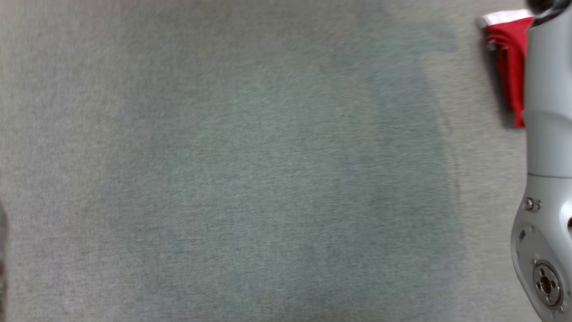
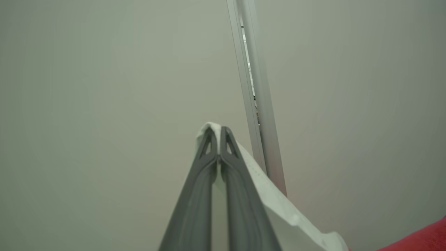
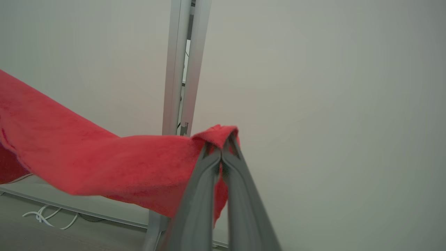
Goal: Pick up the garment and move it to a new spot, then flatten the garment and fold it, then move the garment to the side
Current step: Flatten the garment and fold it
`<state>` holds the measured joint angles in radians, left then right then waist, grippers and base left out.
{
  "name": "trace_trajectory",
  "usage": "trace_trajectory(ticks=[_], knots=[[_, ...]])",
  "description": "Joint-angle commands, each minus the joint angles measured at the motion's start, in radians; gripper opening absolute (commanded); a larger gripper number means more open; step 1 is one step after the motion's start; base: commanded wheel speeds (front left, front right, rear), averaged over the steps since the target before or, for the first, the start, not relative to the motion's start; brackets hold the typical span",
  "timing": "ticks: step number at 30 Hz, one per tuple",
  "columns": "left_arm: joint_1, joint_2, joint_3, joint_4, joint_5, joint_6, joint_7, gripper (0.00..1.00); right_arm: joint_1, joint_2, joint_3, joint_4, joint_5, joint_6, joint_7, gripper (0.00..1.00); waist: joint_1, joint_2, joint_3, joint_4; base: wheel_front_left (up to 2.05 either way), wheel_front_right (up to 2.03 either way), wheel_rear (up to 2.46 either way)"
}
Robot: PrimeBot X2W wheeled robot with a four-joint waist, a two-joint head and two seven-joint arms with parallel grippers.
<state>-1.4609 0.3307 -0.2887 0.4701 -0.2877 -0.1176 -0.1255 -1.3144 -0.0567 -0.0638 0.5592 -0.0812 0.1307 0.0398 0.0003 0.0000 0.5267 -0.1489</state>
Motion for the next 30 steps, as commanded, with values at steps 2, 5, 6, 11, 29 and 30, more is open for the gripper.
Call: trace_trajectory(ticks=[2, 5, 6, 11, 29, 30], knots=[[0.061, -0.015, -0.004, 0.044, -0.023, -0.005, -0.049, 0.00, 0.012, 0.004, -0.009, 0.088, -0.026, 0.000, -0.033, 0.00, -0.0003, 0.0000, 0.067, 0.056, 0.00, 0.00, 0.00], [0.136, -0.038, -0.004, 0.081, -0.055, -0.008, -0.091, 0.00, 0.037, 0.005, -0.028, 0.193, -0.024, 0.000, -0.072, 0.00, -0.0003, 0.0000, 0.093, 0.077, 0.00, 0.00, 0.00], [0.162, -0.040, -0.007, 0.086, -0.063, -0.009, -0.102, 0.00, 0.044, 0.005, -0.036, 0.226, -0.019, 0.000, -0.087, 0.00, -0.0003, 0.0000, 0.099, 0.082, 0.00, 0.00, 0.00], [0.320, -0.049, -0.007, 0.058, -0.114, -0.013, -0.134, 0.00, 0.096, 0.004, -0.073, 0.340, -0.007, 0.000, -0.166, 0.00, -0.0003, 0.0000, 0.104, 0.096, 0.00, 0.00, 0.00], [0.979, -0.054, 0.127, -0.368, -0.167, -0.005, -0.141, 0.00, 0.480, 0.004, -0.027, 0.302, 0.240, 0.000, -0.301, 0.00, -0.0003, 0.0000, -0.131, 0.064, 0.00, 0.00, 0.00], [0.979, -0.054, 0.127, -0.368, -0.167, -0.005, -0.141, 0.00, 0.480, 0.004, -0.027, 0.302, 0.240, 0.000, -0.301, 0.00, -0.0003, 0.0000, -0.131, 0.064, 0.00, 0.00, 0.00]])
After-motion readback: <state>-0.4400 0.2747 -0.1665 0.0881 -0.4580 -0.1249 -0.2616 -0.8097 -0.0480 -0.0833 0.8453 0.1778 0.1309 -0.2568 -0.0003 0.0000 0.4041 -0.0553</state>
